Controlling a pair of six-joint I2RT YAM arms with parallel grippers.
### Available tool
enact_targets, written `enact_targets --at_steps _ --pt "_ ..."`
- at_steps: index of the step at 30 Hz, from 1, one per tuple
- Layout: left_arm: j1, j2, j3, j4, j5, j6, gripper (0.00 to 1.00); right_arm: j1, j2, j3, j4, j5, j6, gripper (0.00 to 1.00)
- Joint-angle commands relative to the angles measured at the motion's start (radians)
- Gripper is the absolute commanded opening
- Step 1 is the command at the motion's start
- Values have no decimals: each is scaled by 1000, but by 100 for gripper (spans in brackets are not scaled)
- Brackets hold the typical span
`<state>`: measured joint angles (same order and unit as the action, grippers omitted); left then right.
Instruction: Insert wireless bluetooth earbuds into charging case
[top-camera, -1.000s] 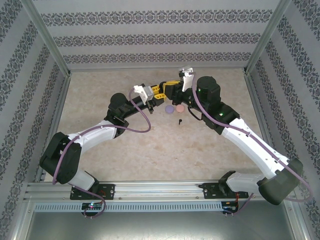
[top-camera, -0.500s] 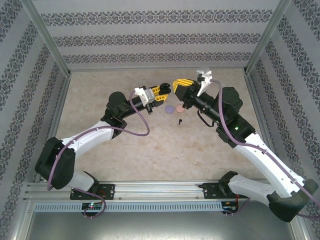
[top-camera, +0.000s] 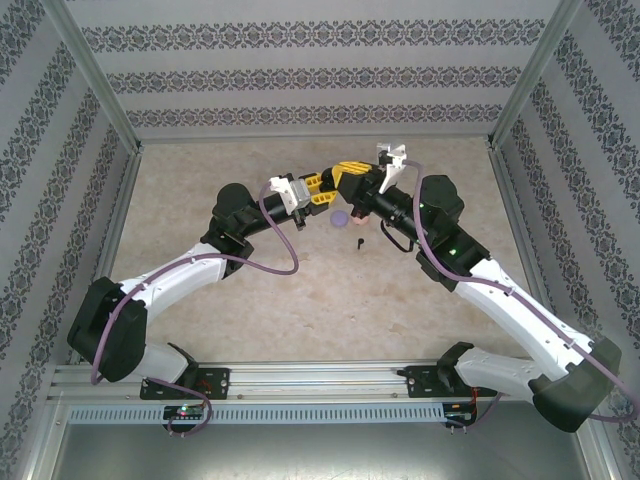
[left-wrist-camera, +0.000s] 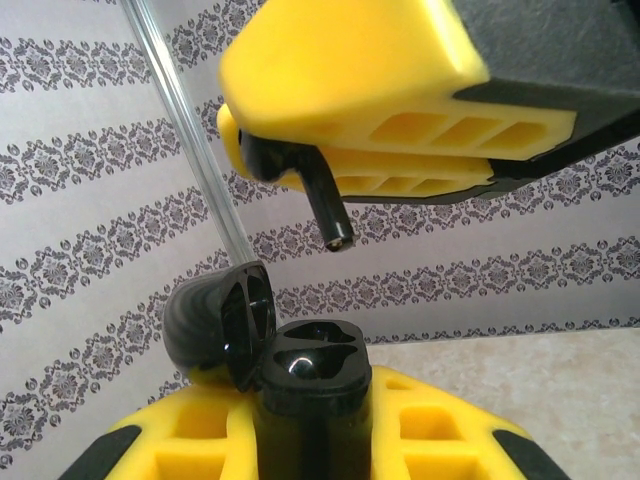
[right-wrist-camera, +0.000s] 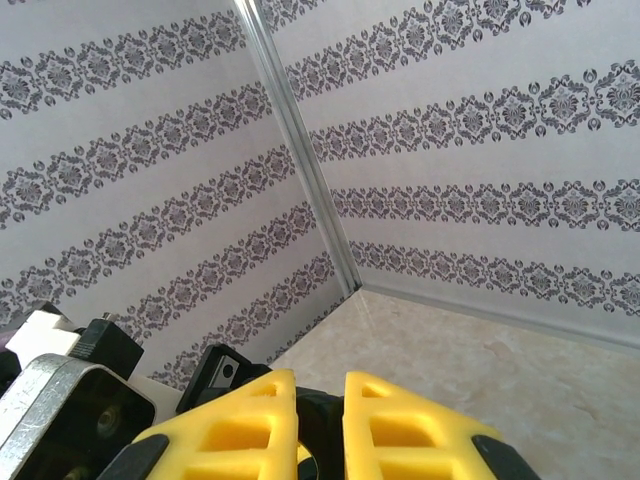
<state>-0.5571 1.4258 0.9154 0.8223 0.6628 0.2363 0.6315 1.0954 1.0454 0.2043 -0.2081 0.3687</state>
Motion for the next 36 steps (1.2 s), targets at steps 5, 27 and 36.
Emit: enact_targets --at_steps 5,27,36 --pt "-15 -33 34 13 17 7 0 12 4 -10 47 -7 19 14" --pt "-16 -38 47 21 15 -34 0 11 38 -41 30 17 7 11" --pt "-16 -29 59 29 -2 -71 0 13 20 -60 14 -10 -13 10"
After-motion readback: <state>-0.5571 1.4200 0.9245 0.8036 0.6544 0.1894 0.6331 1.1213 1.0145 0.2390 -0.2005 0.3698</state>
